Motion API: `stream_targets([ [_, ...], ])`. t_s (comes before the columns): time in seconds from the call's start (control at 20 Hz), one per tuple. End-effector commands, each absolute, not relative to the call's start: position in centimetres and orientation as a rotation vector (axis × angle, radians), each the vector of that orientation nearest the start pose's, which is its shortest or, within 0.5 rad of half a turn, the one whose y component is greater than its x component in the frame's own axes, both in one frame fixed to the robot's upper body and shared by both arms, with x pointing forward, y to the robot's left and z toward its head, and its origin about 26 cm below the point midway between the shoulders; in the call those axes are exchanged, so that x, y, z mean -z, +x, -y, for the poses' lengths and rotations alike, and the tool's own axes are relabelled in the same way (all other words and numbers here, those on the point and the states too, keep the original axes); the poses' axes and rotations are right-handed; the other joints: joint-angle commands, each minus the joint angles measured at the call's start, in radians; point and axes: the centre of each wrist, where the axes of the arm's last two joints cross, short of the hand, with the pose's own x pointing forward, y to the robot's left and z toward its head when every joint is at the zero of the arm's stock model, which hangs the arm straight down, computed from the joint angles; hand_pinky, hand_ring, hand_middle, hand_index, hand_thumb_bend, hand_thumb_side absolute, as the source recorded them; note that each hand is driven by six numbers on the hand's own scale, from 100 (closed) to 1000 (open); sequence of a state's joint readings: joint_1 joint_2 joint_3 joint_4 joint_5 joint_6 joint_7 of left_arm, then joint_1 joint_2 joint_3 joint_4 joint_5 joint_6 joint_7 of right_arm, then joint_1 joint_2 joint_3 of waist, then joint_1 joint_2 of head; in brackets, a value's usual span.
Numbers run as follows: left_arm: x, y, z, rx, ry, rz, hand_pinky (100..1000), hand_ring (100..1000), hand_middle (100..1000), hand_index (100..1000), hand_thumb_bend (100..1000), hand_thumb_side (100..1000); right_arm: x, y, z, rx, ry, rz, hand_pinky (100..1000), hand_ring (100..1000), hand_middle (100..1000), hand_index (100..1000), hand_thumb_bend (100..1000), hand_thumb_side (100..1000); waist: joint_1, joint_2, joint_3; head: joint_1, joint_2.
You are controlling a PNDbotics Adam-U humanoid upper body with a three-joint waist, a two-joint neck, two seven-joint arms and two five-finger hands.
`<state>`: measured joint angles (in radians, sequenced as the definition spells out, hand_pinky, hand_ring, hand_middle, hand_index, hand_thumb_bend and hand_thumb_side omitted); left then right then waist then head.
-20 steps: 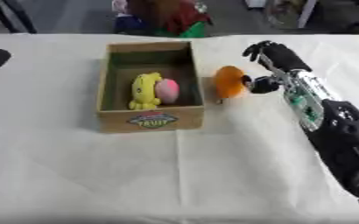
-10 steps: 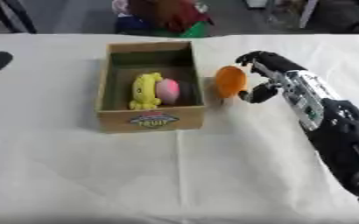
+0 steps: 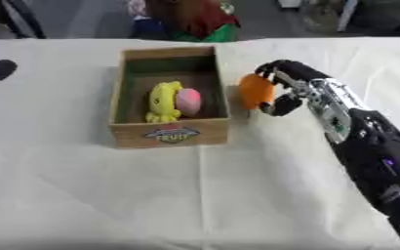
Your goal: Pick up objects on the table and place them in the box.
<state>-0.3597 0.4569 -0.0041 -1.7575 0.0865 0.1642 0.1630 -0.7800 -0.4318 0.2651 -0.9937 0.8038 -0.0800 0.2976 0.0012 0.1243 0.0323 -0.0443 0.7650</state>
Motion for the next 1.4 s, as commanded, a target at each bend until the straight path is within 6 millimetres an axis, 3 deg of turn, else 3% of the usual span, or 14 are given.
stream_targets([
  [0.05,-18.8,33.8,-29.7,0.227,0.342,1.979,579,627,580,625,810,148,-13.4,45.9,26.7,-1.426,-0.819,1.364,616,720,766,911,316,100,0.004,-0.012,0.003,-0.005,0.004],
  [0.25,-18.7,33.8,-29.6,0.227,0.335,1.977,577,626,579,625,810,148,-12.8,46.2,26.4,-1.424,-0.831,1.352,610,709,741,888,298,100,0.005,-0.010,0.008,-0.008,0.005],
  [0.35,-18.6,33.8,-29.5,0.228,0.333,1.977,578,626,584,625,810,147,-12.6,46.2,26.3,-1.417,-0.851,1.350,595,684,663,837,274,100,0.005,-0.010,0.009,-0.008,0.005],
  [0.45,-18.6,33.8,-29.5,0.227,0.332,1.976,578,626,584,625,810,148,-12.6,46.3,26.3,-1.390,-0.898,1.367,568,637,540,731,271,100,0.004,-0.010,0.009,-0.007,0.005],
  [0.6,-18.5,33.8,-29.5,0.226,0.330,1.974,576,624,583,624,810,148,-12.8,46.2,26.4,-1.318,-1.008,1.424,485,541,324,467,305,100,0.003,-0.010,0.009,-0.006,0.004],
  [0.8,-18.5,33.8,-29.6,0.224,0.331,1.973,576,622,582,624,810,149,-12.6,46.1,26.7,-1.200,-1.135,1.509,437,496,245,328,319,100,0.000,-0.010,0.007,-0.003,0.002],
  [1.0,-18.5,33.8,-29.6,0.223,0.332,1.974,575,618,581,624,810,149,-12.6,46.0,27.1,-1.120,-1.178,1.561,424,489,243,323,281,100,-0.002,-0.010,0.003,0.000,-0.001],
  [1.1,-18.6,33.7,-29.6,0.222,0.333,1.975,575,617,581,624,810,149,-13.1,46.0,27.2,-1.086,-1.181,1.587,421,488,241,320,314,100,-0.003,-0.010,0.002,0.001,-0.002],
  [1.4,-18.6,33.7,-29.7,0.221,0.336,1.977,573,614,581,624,811,150,-16.1,45.5,26.3,-1.026,-1.159,1.701,415,486,237,318,309,100,-0.005,-0.011,-0.001,0.001,-0.005],
])
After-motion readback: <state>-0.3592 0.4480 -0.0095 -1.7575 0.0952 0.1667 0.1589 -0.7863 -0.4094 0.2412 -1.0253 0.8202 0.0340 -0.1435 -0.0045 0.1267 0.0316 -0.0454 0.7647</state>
